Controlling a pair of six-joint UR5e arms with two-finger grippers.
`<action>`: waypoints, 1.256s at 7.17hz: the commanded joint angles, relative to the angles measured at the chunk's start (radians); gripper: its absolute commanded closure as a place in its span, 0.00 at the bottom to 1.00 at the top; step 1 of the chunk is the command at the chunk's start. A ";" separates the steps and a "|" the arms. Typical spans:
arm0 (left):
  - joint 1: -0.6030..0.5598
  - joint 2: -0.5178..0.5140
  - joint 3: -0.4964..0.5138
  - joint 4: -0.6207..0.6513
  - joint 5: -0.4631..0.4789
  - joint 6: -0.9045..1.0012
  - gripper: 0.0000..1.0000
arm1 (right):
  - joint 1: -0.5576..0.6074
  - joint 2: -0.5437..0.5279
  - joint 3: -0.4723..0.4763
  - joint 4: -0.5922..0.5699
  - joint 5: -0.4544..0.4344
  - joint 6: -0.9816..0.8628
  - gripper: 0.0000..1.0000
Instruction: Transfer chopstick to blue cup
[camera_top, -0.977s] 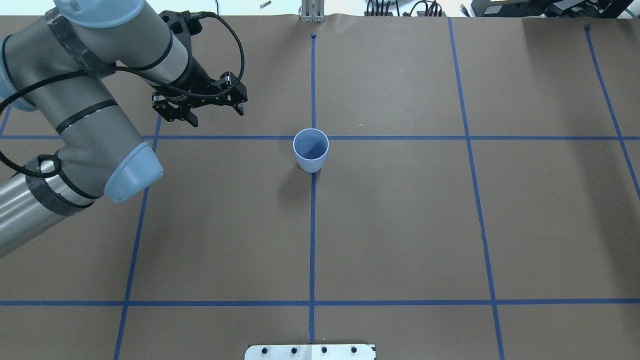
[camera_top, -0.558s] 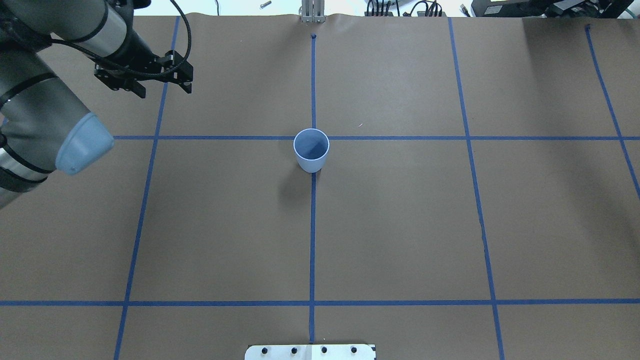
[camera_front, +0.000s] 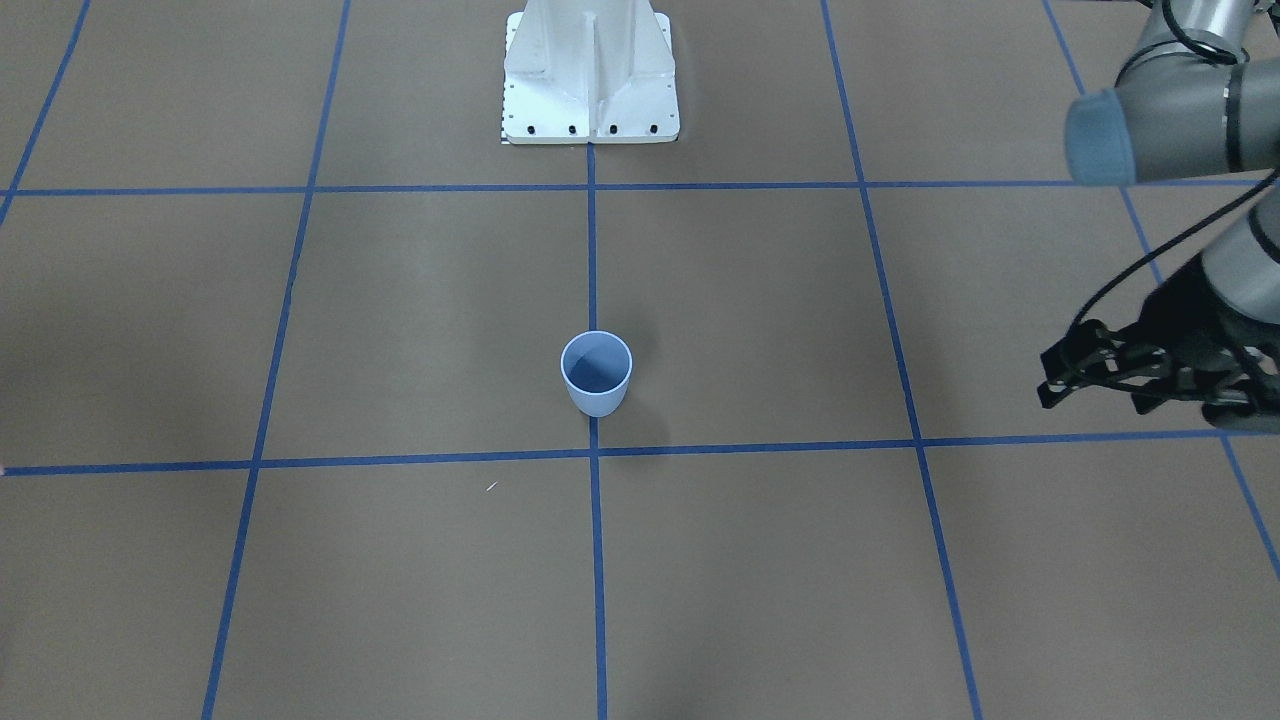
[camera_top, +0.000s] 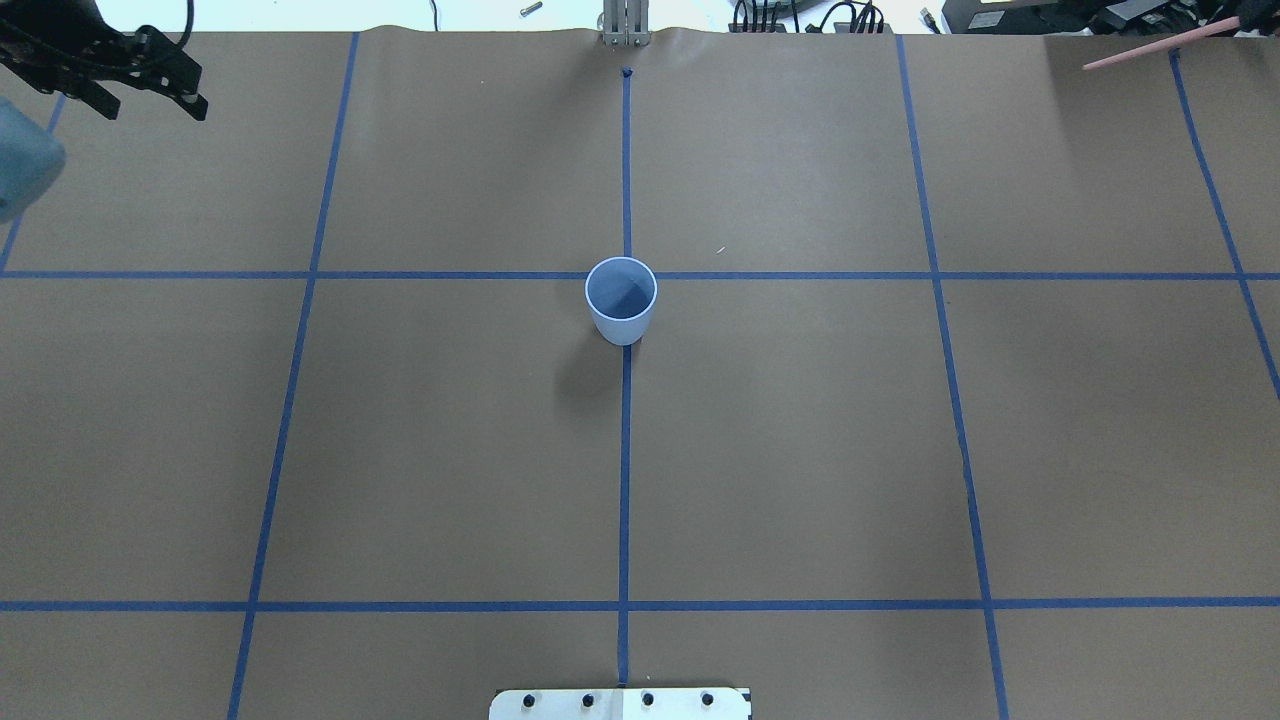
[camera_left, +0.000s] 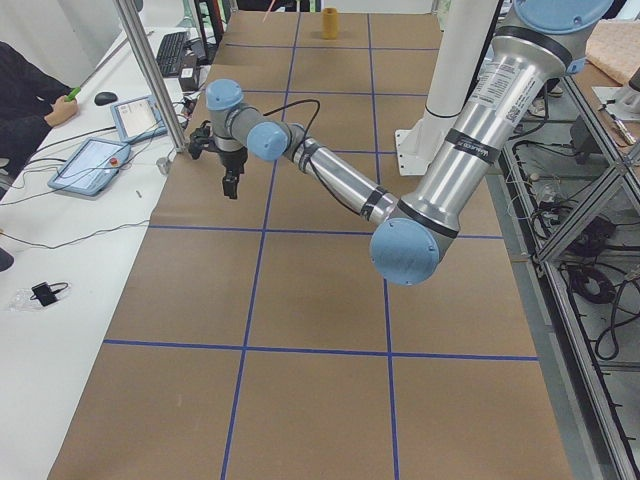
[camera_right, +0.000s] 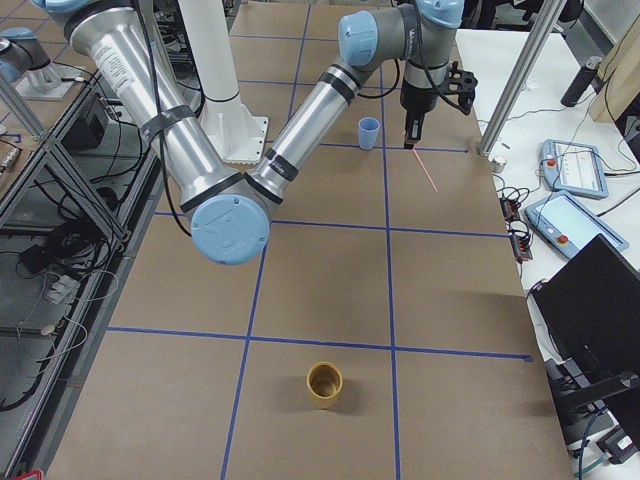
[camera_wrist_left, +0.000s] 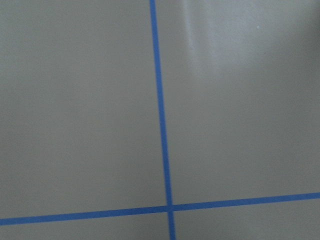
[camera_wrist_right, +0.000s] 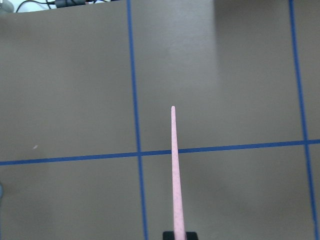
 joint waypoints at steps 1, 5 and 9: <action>-0.102 0.002 0.119 -0.005 -0.070 0.197 0.01 | -0.152 0.167 0.007 0.003 0.002 0.261 1.00; -0.148 0.002 0.202 -0.009 -0.072 0.314 0.01 | -0.538 0.271 0.033 0.070 -0.184 0.438 1.00; -0.148 0.000 0.233 -0.011 -0.071 0.316 0.01 | -0.712 0.277 -0.062 0.258 -0.312 0.565 1.00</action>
